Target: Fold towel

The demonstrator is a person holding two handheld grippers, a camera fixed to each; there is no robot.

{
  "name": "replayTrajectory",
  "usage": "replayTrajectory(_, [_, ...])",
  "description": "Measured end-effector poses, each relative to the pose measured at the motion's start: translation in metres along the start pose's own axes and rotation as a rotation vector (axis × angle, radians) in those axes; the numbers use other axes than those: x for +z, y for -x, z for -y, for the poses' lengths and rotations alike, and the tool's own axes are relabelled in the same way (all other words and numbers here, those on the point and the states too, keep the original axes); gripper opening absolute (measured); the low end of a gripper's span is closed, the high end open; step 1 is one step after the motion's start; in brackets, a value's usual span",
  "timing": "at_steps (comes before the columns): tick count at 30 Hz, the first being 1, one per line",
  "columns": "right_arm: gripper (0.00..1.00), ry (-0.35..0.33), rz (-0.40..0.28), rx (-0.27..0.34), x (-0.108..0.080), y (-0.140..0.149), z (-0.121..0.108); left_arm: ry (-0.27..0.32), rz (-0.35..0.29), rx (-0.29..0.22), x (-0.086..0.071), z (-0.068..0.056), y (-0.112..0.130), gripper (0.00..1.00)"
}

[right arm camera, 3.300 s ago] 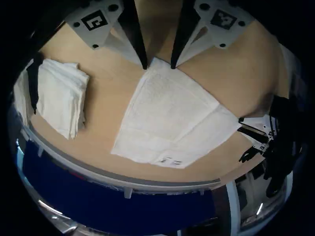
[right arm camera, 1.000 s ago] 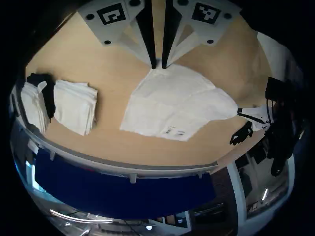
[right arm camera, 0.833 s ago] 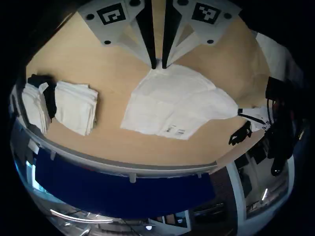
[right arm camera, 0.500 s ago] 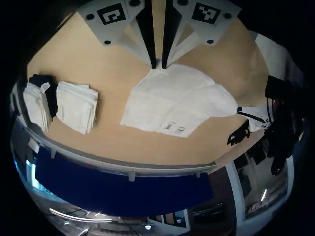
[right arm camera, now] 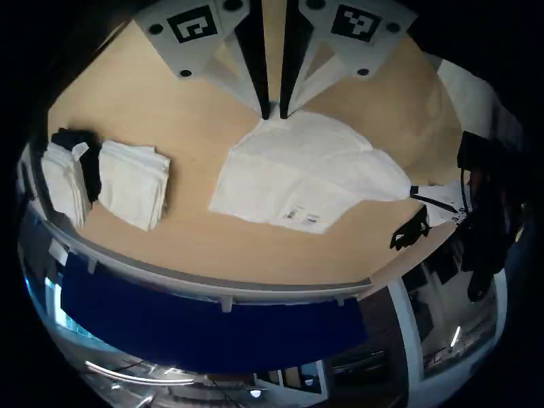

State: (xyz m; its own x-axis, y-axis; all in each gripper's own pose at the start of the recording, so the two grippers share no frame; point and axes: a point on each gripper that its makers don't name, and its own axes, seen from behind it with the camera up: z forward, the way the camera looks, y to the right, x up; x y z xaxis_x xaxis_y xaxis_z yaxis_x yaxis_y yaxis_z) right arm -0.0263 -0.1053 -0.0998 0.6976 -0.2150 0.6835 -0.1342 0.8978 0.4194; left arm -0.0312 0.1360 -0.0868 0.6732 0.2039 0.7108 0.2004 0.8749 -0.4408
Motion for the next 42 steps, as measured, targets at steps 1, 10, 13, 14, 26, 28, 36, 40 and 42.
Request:
replayTrajectory(1, [0.11, 0.0, 0.0, 0.002, -0.001, 0.0, 0.0, 0.002, 0.0, -0.003, -0.001, -0.001, 0.0, 0.09])
replayTrajectory(10, [0.11, 0.002, -0.014, 0.011, -0.005, -0.012, 0.0, 0.005, -0.012, -0.032, -0.004, 0.001, -0.009, 0.09])
replayTrajectory(13, [0.11, 0.004, -0.022, 0.007, -0.004, -0.021, -0.002, 0.006, -0.022, -0.044, -0.003, 0.004, -0.017, 0.09])
replayTrajectory(14, [0.11, 0.005, -0.025, 0.005, -0.004, -0.024, -0.003, 0.006, -0.026, -0.048, -0.002, 0.005, -0.021, 0.09])
replayTrajectory(26, [0.11, 0.029, -0.036, -0.002, 0.027, -0.062, -0.032, -0.012, -0.042, -0.083, 0.025, 0.025, -0.064, 0.09])
replayTrajectory(28, [0.11, 0.031, -0.035, -0.001, 0.035, -0.068, -0.037, -0.014, -0.038, -0.097, 0.032, 0.03, -0.07, 0.09])
replayTrajectory(36, [0.11, 0.043, -0.019, 0.003, 0.069, -0.087, -0.056, -0.02, -0.017, -0.146, 0.064, 0.051, -0.086, 0.09])
replayTrajectory(40, [0.11, 0.044, -0.001, 0.02, 0.085, -0.088, -0.062, -0.023, -0.001, -0.158, 0.079, 0.06, -0.089, 0.09])
replayTrajectory(42, [0.11, 0.047, 0.01, 0.03, 0.093, -0.086, -0.065, -0.024, 0.01, -0.159, 0.087, 0.064, -0.088, 0.09])
